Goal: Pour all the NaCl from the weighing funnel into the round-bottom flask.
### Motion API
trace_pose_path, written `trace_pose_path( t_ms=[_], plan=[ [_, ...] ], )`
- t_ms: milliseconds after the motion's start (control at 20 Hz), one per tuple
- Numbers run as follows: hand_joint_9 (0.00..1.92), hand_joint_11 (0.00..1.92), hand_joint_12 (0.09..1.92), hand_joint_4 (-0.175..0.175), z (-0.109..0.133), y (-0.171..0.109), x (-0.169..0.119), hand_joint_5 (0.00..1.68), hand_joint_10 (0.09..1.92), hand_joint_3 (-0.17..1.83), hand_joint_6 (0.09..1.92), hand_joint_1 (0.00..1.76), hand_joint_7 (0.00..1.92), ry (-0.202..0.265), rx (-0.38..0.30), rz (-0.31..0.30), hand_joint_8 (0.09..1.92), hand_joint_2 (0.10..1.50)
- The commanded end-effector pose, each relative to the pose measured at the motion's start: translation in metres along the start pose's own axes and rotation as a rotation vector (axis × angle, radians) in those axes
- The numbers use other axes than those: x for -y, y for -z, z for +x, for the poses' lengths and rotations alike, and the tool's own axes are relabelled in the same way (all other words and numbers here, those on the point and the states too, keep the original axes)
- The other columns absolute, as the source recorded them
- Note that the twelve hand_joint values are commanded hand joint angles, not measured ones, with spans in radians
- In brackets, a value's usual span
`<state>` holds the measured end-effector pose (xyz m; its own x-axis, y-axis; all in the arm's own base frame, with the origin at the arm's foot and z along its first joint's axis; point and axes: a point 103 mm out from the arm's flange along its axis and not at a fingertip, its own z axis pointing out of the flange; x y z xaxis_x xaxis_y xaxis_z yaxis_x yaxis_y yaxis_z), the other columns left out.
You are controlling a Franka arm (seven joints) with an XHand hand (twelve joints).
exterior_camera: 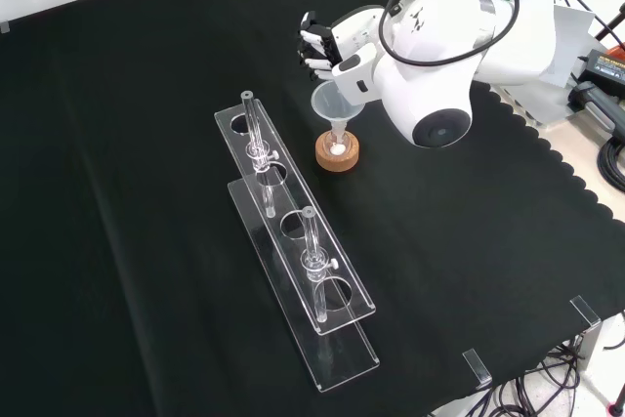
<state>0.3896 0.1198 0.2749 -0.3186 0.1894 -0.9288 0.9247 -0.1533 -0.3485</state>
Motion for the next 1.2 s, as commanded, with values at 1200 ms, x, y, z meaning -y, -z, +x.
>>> trace_pose_path(
  t_ms=[1200],
  plan=[
    [1.25,1.06,0.86,0.175,-0.014,-0.01,0.001,1.32,0.09,0.6,0.57,1.12,0.81,0.027,-0.305,-0.03,0.69,0.67]
  ],
)
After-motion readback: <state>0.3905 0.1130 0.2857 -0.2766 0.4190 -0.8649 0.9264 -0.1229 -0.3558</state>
